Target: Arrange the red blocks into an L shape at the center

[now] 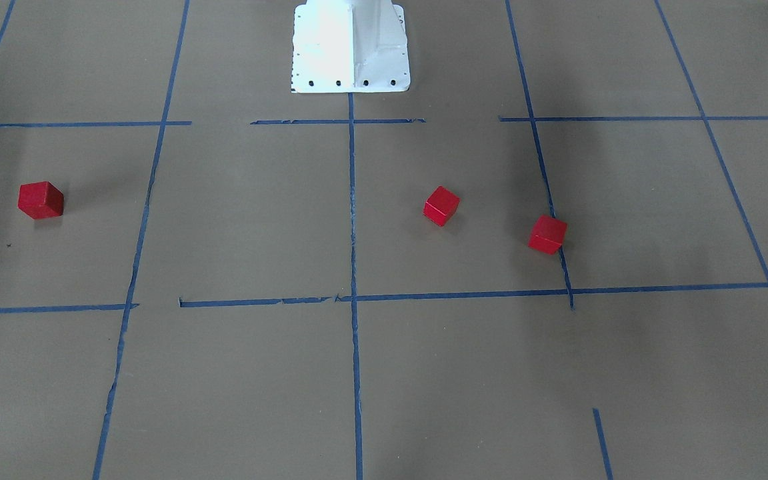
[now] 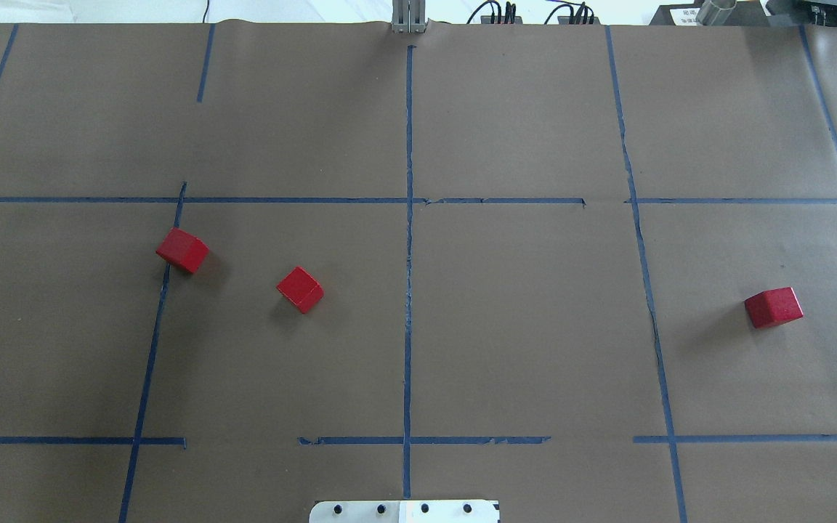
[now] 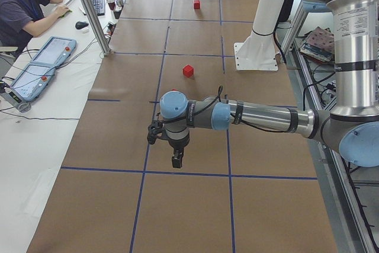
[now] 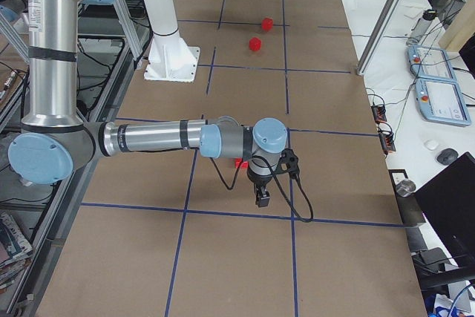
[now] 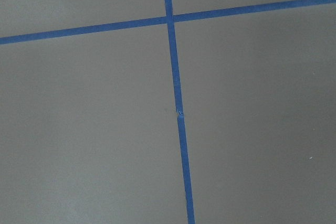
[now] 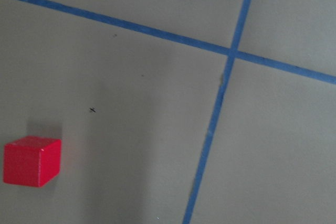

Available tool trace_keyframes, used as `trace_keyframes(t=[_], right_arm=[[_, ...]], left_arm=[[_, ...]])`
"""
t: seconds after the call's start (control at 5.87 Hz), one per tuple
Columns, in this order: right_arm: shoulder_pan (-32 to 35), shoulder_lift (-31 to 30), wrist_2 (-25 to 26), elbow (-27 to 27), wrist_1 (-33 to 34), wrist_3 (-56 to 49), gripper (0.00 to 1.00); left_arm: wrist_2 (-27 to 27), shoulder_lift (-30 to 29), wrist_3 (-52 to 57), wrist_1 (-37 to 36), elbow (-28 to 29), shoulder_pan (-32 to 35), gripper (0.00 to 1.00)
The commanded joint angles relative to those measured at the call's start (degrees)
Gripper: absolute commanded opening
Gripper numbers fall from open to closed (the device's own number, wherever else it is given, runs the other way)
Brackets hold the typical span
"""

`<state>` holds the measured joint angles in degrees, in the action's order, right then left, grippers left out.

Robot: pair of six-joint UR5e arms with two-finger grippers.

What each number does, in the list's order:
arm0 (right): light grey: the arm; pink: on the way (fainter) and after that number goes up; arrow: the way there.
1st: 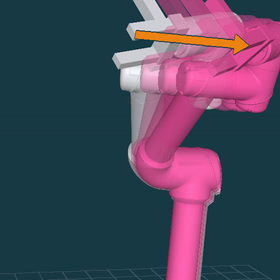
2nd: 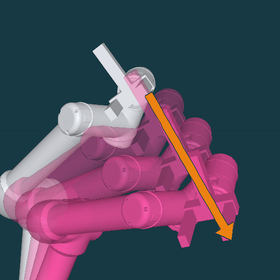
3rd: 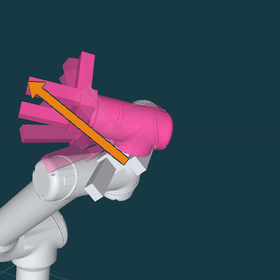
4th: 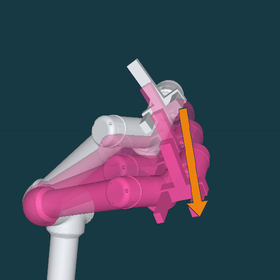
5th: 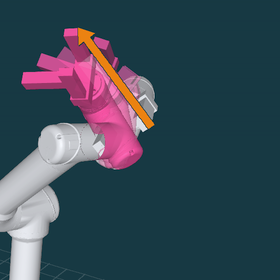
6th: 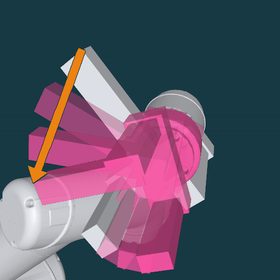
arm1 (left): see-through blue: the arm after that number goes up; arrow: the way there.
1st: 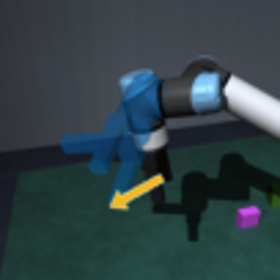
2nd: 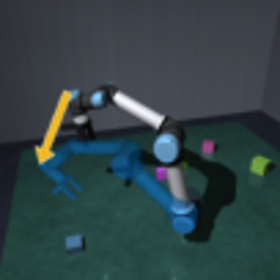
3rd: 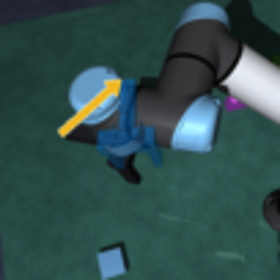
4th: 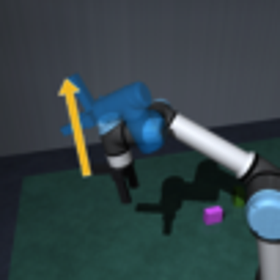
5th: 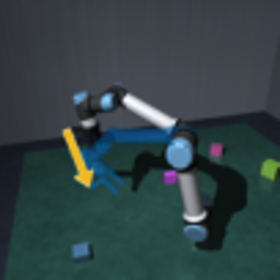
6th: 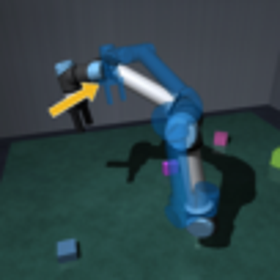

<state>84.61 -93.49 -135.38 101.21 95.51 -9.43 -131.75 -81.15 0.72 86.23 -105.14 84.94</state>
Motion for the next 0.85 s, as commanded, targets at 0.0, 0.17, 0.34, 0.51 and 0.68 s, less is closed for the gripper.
trace_keyframes(t=[0.0,0.17,0.34,0.51,0.68], right_arm=[[-8.5,1.6,-2.0,1.1,-13.3,20.7,1.00],[-16.4,1.1,3.2,1.0,-25.5,35.0,1.00],[-24.4,-1.0,9.3,1.0,-34.8,46.0,1.00],[-28.8,-4.4,12.3,1.0,-39.9,48.7,1.00],[-30.5,-5.8,12.5,1.1,-40.4,48.7,1.00]], left_arm=[[-0.1,0.1,0.0,0.0,-0.1,0.0,1.00],[-0.1,0.2,0.0,-0.1,-0.1,0.0,1.00],[-0.1,1.0,0.0,0.0,-0.6,0.0,1.00],[-0.1,1.1,0.0,0.0,-0.6,0.0,1.00],[-0.1,1.0,0.0,0.0,-0.6,0.0,1.00]])
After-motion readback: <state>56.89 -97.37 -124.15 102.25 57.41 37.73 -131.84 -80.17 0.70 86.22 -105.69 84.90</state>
